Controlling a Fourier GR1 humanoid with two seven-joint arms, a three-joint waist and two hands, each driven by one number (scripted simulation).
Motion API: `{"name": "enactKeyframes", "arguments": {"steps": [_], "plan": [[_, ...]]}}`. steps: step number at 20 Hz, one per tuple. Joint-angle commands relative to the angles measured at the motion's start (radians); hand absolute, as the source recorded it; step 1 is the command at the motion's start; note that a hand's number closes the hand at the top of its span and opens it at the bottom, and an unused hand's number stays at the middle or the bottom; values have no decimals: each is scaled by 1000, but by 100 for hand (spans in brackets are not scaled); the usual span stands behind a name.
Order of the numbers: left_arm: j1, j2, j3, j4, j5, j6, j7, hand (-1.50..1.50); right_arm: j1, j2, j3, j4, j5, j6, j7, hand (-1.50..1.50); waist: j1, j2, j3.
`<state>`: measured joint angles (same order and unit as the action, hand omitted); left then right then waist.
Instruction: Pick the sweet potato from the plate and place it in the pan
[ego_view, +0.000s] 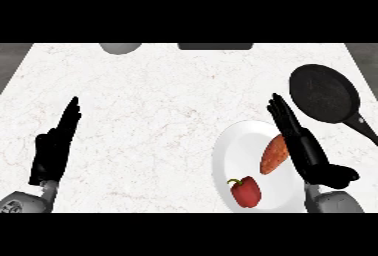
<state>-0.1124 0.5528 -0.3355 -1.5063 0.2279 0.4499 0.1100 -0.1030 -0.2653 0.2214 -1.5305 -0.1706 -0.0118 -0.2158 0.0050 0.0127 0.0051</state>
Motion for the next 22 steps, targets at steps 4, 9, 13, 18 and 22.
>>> {"name": "enactKeyframes", "arguments": {"steps": [4, 9, 13, 18, 22], "plan": [[-26, -129, -31, -38, 126, -123, -7, 0, -213, -126, -42, 86, 178, -88, 205, 150, 6, -8, -10], [-32, -191, -62, -72, 222, -194, 36, 0, -257, -328, -7, 177, 558, -254, 249, -150, 1, -7, -14], [16, -182, -38, -30, 261, -273, 5, 0, -256, -190, -6, 216, 632, -439, 134, -150, 4, -9, -6], [30, -201, -43, -36, 242, -278, -15, 0, -287, -260, 188, 131, 770, -141, 488, -150, 6, -16, -10], [-28, -231, -47, -36, 245, -250, 30, 0, -362, -305, 293, 184, 843, 112, 694, -150, 18, -15, -14]]}}
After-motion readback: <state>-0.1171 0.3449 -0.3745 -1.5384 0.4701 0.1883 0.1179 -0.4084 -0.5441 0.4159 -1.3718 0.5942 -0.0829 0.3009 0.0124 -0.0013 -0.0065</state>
